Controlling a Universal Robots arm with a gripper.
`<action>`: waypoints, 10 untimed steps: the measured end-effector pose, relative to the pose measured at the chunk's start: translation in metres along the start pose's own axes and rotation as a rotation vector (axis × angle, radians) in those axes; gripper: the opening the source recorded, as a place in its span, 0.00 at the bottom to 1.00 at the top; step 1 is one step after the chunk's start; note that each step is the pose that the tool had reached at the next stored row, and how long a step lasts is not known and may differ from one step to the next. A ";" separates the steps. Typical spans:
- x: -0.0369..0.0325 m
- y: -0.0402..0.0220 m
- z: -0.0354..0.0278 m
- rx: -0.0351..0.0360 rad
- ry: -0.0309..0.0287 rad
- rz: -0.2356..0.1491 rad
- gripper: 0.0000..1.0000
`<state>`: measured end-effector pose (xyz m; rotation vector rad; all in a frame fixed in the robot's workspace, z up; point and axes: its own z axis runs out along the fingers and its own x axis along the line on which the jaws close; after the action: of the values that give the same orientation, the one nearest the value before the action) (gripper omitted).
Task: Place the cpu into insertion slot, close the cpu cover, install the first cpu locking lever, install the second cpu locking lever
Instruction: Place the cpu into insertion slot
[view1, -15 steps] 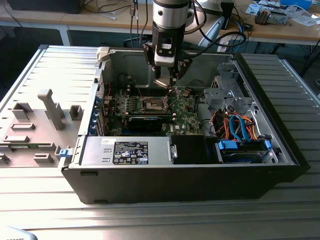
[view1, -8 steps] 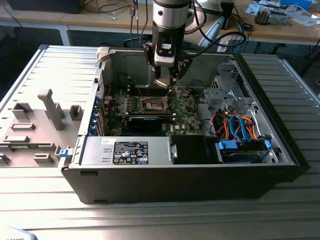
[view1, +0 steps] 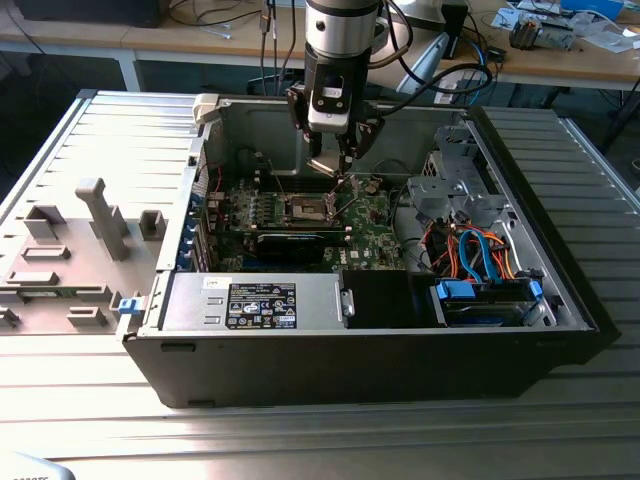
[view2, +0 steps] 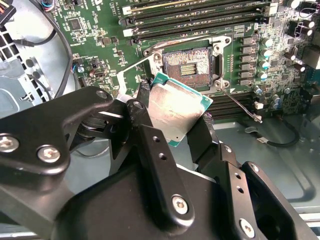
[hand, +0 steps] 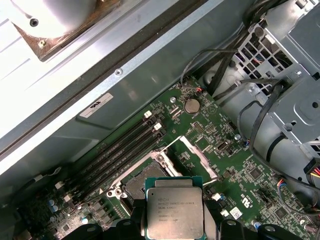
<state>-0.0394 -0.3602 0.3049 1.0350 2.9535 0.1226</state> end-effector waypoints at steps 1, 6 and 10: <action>0.0000 0.0000 0.0000 0.0000 0.0000 0.000 0.55; 0.0000 0.0000 0.0000 0.0000 -0.0002 0.003 0.55; 0.0000 0.0000 0.0000 -0.0001 -0.0003 0.004 0.55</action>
<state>-0.0395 -0.3602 0.3049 1.0410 2.9512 0.1227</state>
